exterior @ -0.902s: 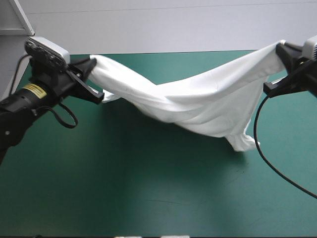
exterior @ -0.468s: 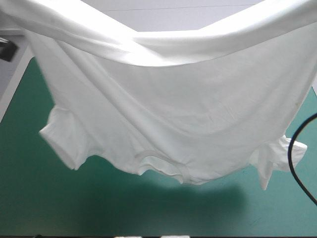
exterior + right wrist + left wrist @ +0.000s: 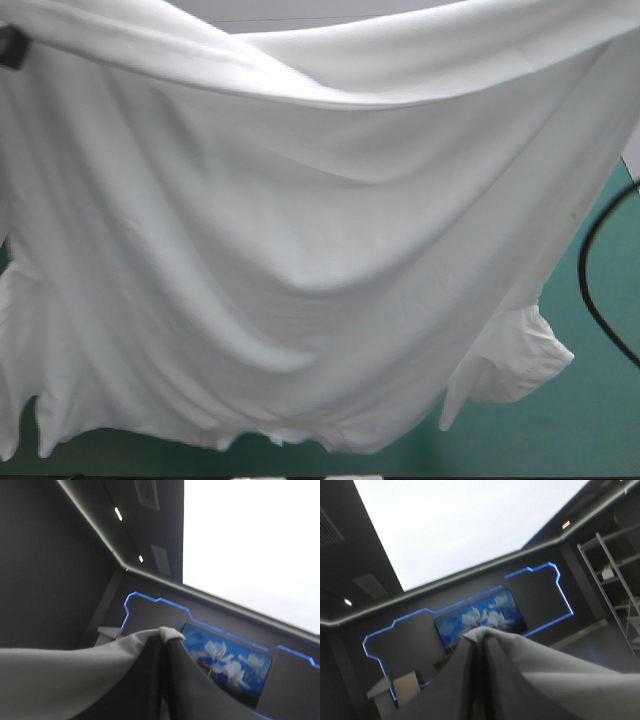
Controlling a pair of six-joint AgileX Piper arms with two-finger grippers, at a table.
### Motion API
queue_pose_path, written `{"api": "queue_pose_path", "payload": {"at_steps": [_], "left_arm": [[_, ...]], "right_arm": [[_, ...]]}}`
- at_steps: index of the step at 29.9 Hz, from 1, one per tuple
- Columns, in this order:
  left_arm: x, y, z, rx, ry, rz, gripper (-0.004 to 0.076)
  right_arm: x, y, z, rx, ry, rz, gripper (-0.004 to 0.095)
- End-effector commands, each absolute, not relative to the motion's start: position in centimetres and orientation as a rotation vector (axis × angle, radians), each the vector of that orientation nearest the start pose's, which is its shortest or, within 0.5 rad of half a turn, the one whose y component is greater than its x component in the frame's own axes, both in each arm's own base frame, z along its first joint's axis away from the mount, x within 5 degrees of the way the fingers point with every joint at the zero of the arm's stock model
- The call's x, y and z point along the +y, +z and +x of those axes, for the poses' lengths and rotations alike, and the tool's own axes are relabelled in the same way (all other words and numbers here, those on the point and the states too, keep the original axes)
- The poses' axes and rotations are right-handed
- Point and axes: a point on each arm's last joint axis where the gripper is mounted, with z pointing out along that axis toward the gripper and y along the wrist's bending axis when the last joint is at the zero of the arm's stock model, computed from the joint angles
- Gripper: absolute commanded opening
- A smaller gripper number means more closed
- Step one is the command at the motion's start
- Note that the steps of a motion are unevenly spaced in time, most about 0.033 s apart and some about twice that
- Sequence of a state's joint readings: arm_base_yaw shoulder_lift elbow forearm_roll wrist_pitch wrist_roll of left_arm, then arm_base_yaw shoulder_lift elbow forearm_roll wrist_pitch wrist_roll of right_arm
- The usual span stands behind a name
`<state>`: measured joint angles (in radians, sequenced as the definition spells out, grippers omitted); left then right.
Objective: Fold the cloth
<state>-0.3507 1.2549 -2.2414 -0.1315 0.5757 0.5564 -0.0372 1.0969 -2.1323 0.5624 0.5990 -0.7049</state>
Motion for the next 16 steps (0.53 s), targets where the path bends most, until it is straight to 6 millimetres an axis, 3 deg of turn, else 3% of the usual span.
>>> {"api": "queue_pose_path", "payload": {"at_steps": [1, 8, 11, 14, 16], "left_arm": [[-6.6, 66.8, 16.5, 1.002, 0.075, 0.484, 0.0019], [-8.9, 63.9, 25.3, 1.063, 0.216, 0.482, 0.0019], [-8.6, 62.6, 29.3, 1.1, 0.249, 0.429, 0.0019], [-7.4, 62.0, 32.5, 1.125, 0.256, 0.375, 0.002], [-6.3, 63.1, 32.6, 1.074, 0.22, 0.318, 0.002]], "right_arm": [[2.1, 67.0, 12.3, 1.012, -0.046, -0.335, -0.0014], [1.7, 64.0, 23.4, 1.159, 0.059, -0.286, -0.0014], [1.6, 63.1, 27.5, 1.183, 0.094, -0.276, -0.0014], [1.7, 63.0, 29.9, 1.18, 0.101, -0.298, -0.0014], [1.7, 63.7, 30.3, 1.145, 0.094, -0.315, -0.0014]]}}
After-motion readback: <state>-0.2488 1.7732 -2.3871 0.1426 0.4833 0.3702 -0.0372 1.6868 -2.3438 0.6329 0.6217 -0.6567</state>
